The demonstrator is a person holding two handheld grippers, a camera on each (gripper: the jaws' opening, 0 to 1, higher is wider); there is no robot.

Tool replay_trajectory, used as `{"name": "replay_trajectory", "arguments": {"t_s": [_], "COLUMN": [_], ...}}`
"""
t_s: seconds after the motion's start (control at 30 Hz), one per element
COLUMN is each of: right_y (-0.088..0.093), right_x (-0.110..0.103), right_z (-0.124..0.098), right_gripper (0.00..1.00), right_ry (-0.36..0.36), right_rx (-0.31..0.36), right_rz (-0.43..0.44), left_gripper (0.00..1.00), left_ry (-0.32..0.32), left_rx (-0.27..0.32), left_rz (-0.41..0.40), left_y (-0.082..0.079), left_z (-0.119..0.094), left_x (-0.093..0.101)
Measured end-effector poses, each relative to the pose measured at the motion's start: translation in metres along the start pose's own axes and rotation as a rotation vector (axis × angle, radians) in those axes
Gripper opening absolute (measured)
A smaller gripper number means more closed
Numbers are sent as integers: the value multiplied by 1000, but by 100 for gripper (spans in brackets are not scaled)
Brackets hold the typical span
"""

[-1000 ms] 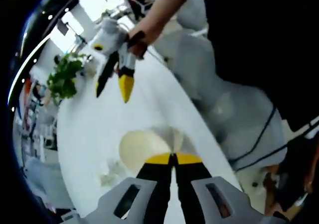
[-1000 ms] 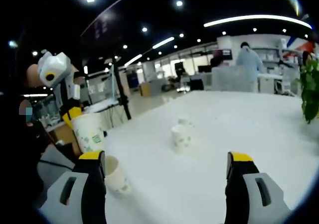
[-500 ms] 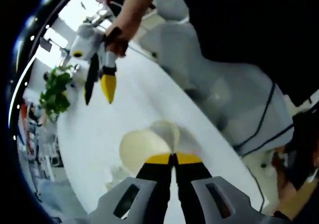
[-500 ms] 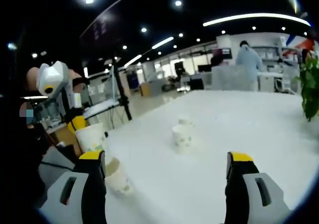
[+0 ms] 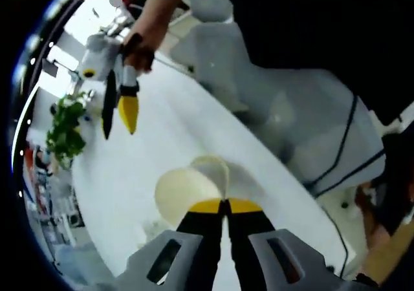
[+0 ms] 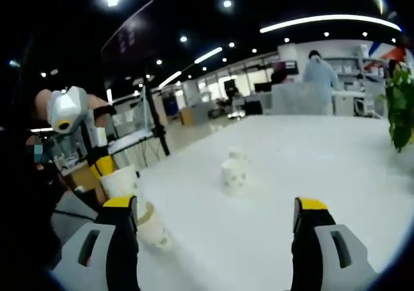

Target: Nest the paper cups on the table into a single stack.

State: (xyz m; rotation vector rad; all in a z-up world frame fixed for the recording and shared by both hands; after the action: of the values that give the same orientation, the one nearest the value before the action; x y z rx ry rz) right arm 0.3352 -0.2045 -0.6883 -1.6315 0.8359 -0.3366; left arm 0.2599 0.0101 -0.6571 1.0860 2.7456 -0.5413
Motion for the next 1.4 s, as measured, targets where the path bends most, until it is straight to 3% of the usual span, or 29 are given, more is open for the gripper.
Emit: {"name": "replay_trajectory", "arguments": {"t_s": [0.13, 0.23, 0.77, 1.23, 1.4], "right_y": [2, 2, 6, 11, 12], "right_x": [1, 2, 1, 5, 7], "right_z": [-1, -2, 1, -7, -9], "right_gripper": [98, 98, 98, 97, 97], "right_ry": [2, 6, -1, 15, 20], "right_rx": [-3, 3, 4, 6, 12], "right_rz": [2, 24, 39, 56, 69], "left_gripper": [0, 0, 1, 1, 2], "left_ry": [17, 35, 64, 95, 116], "left_rx": [-13, -19, -16, -20, -7], "left_rz": [15, 79, 34, 42, 2], "left_y": [1, 1, 2, 5, 6], "left_z": [8, 10, 27, 44, 49], "left_x": [-2, -2, -5, -4, -4]}}
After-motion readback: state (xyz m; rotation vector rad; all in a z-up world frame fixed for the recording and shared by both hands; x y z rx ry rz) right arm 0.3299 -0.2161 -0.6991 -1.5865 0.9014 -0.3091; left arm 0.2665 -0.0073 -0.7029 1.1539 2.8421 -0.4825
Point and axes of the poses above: the point that each gripper's makers call its tool centre point, and the gripper's own axes: z roughly forward along the fingers, x roughly to its right, y roughly out of its underside, the point moved 5 cm from there along -z, roughly backward along the fingers, and after that the axes turned 2 degrees about x, right-handed, at the moved point
